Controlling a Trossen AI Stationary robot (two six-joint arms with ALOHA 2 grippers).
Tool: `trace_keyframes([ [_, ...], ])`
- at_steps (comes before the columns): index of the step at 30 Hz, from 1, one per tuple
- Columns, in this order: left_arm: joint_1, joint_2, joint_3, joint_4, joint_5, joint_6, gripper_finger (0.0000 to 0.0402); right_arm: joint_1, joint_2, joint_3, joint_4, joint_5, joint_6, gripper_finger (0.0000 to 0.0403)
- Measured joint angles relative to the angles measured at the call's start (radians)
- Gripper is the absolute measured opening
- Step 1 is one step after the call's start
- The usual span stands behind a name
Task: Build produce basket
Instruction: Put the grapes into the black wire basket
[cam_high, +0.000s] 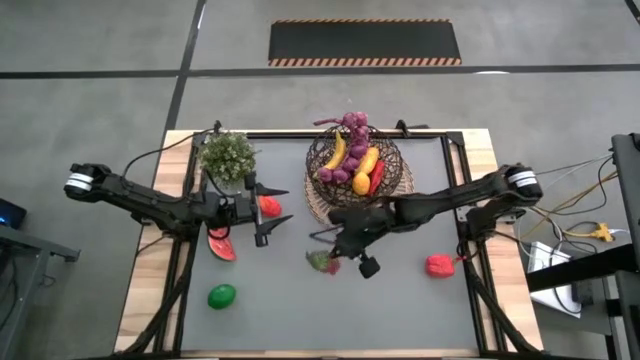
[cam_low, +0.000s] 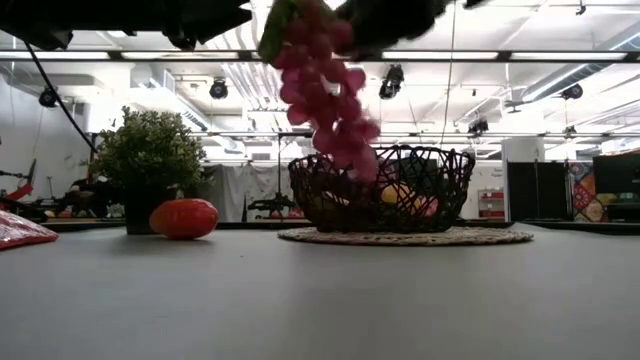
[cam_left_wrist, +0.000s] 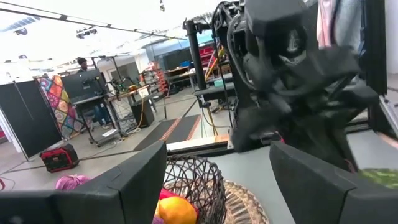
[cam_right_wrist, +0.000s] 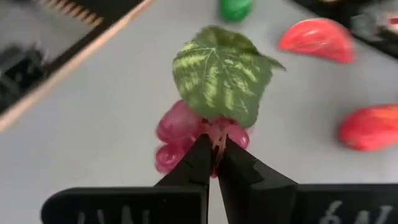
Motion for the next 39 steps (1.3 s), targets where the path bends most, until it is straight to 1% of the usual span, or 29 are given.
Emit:
trace_keyframes([
  [2, 0.000, -0.006, 0.002, 0.004, 0.000, -0.016, 0.0267, -0.004, -0.037, -0.010, 0.036, 0.065, 0.068, 0.0009],
  [4, -0.001, -0.013, 0.001, 0.001, 0.000, -0.018, 0.0267, -0.006, -0.078, -0.024, 0.045, 0.155, 0.129, 0.0009],
  [6, -0.001, -0.023, -0.002, -0.001, 0.000, -0.018, 0.0267, -0.006, -0.118, -0.038, 0.044, 0.283, 0.189, 0.0009],
  [9, -0.002, -0.027, -0.003, -0.001, 0.000, -0.019, 0.0267, -0.009, -0.178, -0.067, 0.049, 0.502, 0.280, 0.0009],
  [11, -0.002, -0.030, -0.003, -0.002, 0.000, -0.019, 0.0267, -0.019, -0.211, -0.088, 0.080, 0.629, 0.364, 0.0009],
  [14, -0.002, -0.033, -0.003, -0.001, 0.000, -0.019, 0.0267, -0.046, -0.240, -0.134, 0.168, 0.764, 0.528, 0.0009],
  [16, -0.002, -0.036, -0.003, -0.001, 0.000, -0.018, 0.0267, -0.074, -0.241, -0.160, 0.208, 0.827, 0.599, 0.0009],
  [18, -0.002, -0.040, -0.003, 0.000, 0.000, -0.018, 0.0267, -0.113, -0.235, -0.182, 0.235, 0.864, 0.635, 0.0009],
  [20, -0.002, -0.041, -0.003, 0.000, 0.000, -0.018, 0.0267, -0.162, -0.228, -0.200, 0.280, 0.877, 0.666, 0.0009],
  [24, -0.002, -0.041, -0.003, 0.000, 0.000, -0.018, 0.0267, -0.264, -0.202, -0.217, 0.381, 0.873, 0.683, 0.0009],
  [29, -0.002, -0.041, -0.003, 0.000, 0.000, -0.017, 0.0267, -0.372, -0.121, -0.219, 0.482, 0.861, 0.680, 0.0009],
  [34, -0.002, -0.041, -0.003, 0.011, 0.000, -0.017, 0.0267, -0.440, -0.009, -0.219, 0.619, 0.839, 0.668, 0.0009],
  [39, -0.002, -0.041, -0.003, 0.019, 0.000, -0.017, 0.0267, -0.472, 0.081, -0.189, 0.643, 0.837, 0.678, 0.0009],
])
